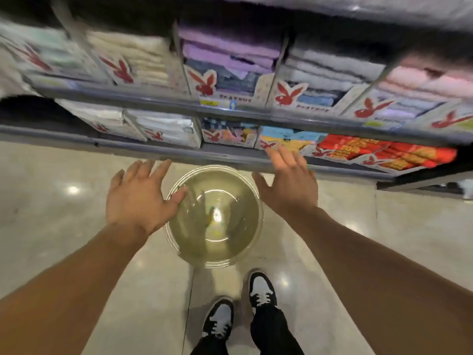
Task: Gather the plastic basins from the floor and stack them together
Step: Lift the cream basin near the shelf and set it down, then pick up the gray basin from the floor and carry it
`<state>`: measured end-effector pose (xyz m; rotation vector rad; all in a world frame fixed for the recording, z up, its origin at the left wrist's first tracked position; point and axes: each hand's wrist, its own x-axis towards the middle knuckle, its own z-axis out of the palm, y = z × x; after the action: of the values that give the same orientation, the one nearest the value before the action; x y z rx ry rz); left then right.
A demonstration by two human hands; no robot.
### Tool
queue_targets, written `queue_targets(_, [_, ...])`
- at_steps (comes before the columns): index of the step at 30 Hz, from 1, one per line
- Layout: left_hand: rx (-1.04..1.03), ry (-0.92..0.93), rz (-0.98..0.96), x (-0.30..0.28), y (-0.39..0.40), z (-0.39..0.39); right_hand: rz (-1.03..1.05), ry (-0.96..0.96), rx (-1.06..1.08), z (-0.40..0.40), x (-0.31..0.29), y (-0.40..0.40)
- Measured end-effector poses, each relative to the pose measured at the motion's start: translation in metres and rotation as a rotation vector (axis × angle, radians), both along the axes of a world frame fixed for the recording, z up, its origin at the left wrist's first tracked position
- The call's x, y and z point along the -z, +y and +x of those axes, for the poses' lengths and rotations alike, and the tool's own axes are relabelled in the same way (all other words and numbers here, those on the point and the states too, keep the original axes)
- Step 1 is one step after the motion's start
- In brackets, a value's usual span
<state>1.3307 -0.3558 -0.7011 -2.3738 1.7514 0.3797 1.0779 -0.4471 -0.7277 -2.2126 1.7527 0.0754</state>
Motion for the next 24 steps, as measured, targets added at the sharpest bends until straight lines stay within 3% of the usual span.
queue_targets(9, [0.391, -0.15, -0.315, -0.355, -0.084, -0.056, -0.206, -0.001, 0.134, -0.076, -0.362, -0.032])
queue_targets(14, [0.557, -0.101, -0.529, -0.515, -0.102, -0.118, -0.32, 0.104, 0.281, -0.164, -0.537, 0.0])
queue_targets(19, [0.717, -0.011, -0.641, -0.628, -0.104, -0.218, -0.415, 0.154, 0.502, -0.263, -0.661, 0.07])
queue_targets(24, [0.941, 0.051, -0.755, -0.707, -0.084, -0.351, -0.491, 0.186, 0.747, -0.37, -0.722, 0.16])
